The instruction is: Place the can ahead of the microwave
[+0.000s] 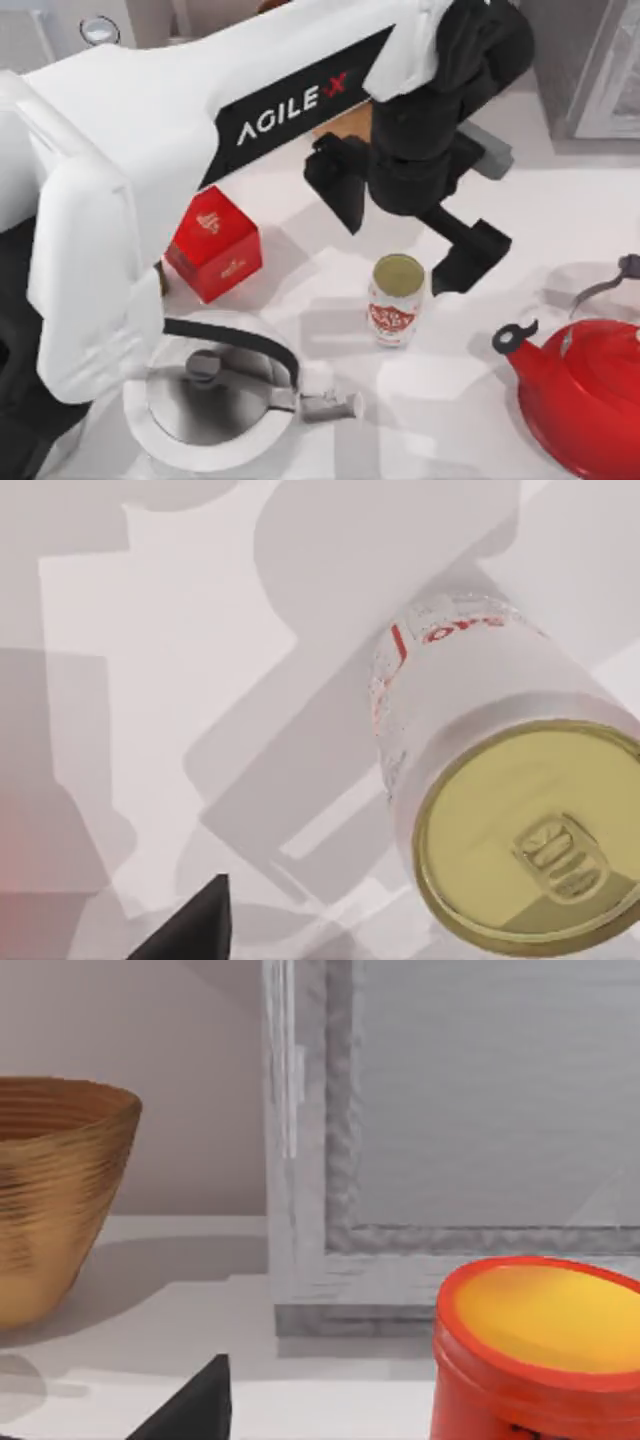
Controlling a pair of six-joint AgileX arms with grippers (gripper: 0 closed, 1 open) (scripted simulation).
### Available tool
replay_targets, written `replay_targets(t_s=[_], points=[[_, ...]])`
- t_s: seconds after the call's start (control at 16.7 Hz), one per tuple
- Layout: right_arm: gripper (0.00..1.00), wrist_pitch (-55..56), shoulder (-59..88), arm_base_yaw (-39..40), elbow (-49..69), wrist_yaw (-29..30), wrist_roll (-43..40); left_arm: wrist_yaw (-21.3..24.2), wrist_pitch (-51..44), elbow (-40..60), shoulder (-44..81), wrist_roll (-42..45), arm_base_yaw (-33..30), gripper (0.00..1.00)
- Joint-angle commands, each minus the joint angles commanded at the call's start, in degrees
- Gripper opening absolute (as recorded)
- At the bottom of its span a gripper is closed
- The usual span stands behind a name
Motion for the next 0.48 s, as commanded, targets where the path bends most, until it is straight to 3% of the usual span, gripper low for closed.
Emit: replay_targets(t_s=[0.48], points=[[1.00, 0.0, 0.0, 0.0, 0.0, 0.0, 0.0, 0.0, 0.4, 0.0, 1.2, 0.1, -0.2, 1.00]])
